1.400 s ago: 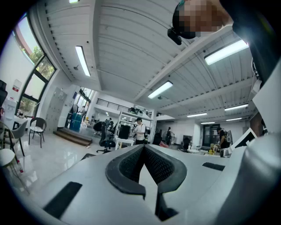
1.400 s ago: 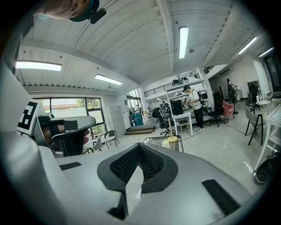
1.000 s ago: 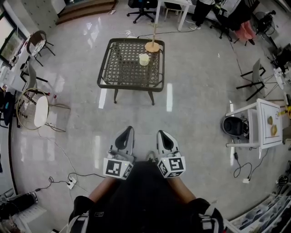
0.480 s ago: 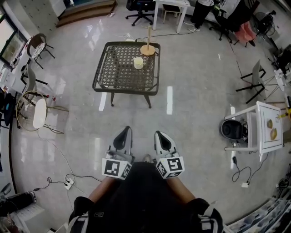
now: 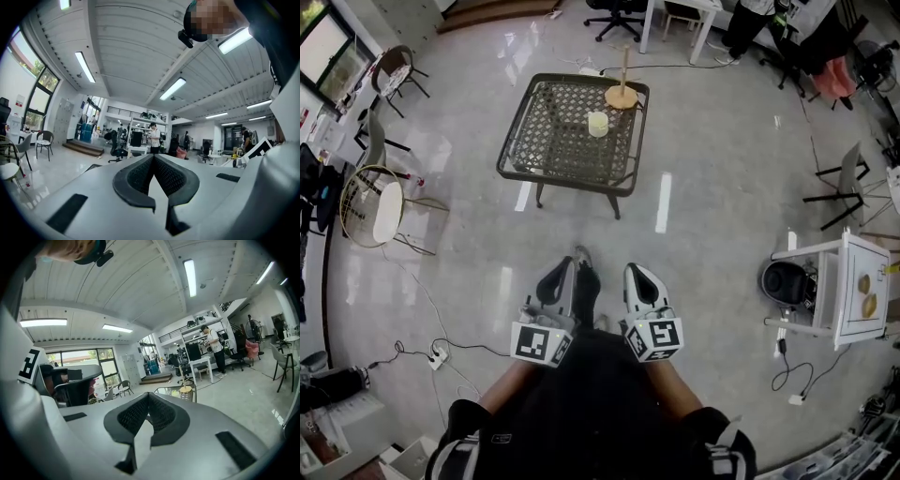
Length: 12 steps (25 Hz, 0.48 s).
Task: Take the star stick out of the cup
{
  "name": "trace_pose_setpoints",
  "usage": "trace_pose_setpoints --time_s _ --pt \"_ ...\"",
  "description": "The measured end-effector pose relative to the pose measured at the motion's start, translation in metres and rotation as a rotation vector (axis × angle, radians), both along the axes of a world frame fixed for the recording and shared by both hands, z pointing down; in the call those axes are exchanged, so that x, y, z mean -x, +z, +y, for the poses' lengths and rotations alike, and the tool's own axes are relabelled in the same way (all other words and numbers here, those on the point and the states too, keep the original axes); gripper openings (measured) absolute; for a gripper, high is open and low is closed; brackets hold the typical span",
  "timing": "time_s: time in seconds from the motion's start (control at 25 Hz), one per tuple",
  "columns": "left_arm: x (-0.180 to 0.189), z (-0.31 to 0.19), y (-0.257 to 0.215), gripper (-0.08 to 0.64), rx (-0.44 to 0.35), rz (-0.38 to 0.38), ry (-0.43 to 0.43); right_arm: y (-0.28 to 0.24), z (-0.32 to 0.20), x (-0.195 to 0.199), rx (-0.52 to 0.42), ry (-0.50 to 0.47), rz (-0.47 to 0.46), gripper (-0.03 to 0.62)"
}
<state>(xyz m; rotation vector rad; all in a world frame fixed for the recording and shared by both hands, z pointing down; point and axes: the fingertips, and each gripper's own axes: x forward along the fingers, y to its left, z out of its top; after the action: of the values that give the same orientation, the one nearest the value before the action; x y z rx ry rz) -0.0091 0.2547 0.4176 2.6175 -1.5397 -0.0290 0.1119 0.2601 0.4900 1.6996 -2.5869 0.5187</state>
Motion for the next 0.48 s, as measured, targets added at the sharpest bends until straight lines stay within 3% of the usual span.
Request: trace_pose_setpoints --time_s 0.48 --pt "-0.012 -0.171 0.028 0.015 0.065 0.046 0.027 0.015 -0.161 -0.016 0.054 0.023 0.053 0.009"
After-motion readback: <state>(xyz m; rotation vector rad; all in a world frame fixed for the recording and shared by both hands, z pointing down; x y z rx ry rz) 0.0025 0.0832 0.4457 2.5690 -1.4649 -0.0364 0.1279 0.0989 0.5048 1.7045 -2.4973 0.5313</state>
